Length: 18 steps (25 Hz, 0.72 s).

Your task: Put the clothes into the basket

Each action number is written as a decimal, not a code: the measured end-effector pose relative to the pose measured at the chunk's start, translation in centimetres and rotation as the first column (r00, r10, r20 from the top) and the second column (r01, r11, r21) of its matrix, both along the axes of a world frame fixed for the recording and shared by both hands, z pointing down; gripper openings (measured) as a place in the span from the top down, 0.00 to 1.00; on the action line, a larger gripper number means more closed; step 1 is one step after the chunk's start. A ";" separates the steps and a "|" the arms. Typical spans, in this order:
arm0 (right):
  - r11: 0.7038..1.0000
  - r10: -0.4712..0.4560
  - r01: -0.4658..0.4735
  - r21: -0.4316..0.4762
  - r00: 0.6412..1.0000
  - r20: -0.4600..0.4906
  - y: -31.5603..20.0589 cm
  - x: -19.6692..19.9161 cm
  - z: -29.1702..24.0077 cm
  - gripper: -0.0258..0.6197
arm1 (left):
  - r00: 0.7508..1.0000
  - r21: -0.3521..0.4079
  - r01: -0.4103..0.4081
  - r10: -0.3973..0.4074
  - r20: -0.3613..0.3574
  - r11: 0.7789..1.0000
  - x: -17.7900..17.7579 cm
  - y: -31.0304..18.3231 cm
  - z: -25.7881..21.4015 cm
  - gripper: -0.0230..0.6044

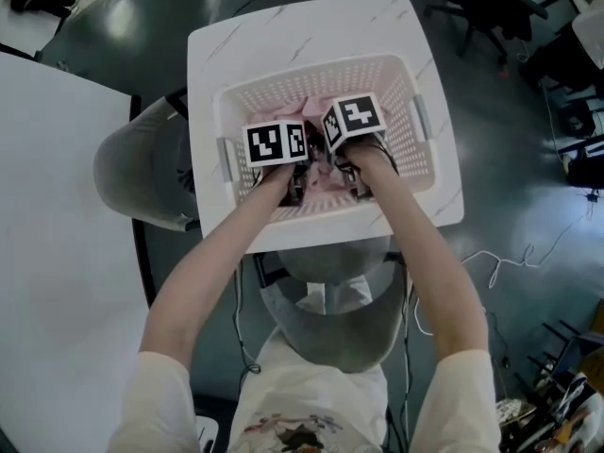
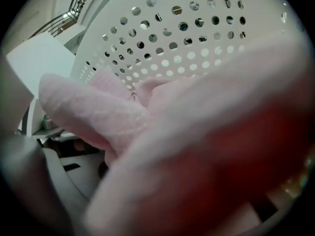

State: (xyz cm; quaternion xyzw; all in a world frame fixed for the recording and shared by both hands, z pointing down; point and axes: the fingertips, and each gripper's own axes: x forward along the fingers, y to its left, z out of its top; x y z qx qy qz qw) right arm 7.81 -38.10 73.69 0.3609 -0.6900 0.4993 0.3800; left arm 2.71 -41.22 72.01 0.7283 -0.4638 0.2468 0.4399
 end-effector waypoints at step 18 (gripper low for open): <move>0.993 -0.108 0.103 -0.062 0.990 -0.089 0.7 0.7 2.9 0.65 | 0.988 -0.026 -0.107 0.110 0.107 0.994 0.8 0.8 2.7 0.66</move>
